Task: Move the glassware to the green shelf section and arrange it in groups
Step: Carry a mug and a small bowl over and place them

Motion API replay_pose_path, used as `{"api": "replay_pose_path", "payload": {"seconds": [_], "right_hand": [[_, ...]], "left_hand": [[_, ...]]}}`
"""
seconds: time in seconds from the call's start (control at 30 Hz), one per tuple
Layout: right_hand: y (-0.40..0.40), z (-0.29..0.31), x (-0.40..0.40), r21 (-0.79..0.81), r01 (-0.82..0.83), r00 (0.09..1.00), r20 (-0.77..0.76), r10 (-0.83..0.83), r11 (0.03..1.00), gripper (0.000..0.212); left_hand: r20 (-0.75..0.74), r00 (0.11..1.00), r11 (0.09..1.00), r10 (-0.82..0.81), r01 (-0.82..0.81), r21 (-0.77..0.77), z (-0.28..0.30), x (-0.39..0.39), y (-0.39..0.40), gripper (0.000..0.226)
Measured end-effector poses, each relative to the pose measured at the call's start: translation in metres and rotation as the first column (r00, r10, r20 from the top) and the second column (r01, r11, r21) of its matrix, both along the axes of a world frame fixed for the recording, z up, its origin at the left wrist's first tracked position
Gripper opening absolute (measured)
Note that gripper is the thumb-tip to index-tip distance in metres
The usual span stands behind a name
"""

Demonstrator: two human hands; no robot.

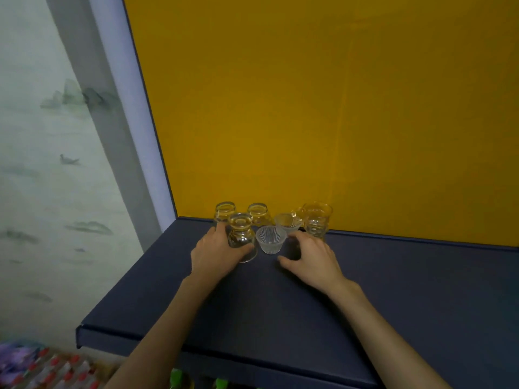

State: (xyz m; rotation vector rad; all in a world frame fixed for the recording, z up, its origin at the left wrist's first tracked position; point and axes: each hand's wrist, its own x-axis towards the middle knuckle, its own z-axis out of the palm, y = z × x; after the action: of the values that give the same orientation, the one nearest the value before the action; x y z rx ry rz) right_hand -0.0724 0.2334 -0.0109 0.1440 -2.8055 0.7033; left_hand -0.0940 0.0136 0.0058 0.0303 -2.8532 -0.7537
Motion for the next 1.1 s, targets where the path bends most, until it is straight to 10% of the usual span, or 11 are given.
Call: {"api": "replay_pose_path", "payload": {"seconds": [0.7, 1.1], "right_hand": [[-0.034, -0.008, -0.021, -0.191, 0.181, 0.982, 0.083, -0.168, 0.965, 0.084], [-0.049, -0.006, -0.028, -0.178, 0.297, 0.954, 0.095, -0.284, 0.938, 0.088]], "left_hand": [[-0.108, 0.994, 0.900, -0.028, 0.072, 0.430, 0.003, -0.004, -0.018, 0.071], [-0.121, 0.992, 0.553, -0.029, 0.117, 0.825, 0.028, 0.001, -0.030, 0.075]]}}
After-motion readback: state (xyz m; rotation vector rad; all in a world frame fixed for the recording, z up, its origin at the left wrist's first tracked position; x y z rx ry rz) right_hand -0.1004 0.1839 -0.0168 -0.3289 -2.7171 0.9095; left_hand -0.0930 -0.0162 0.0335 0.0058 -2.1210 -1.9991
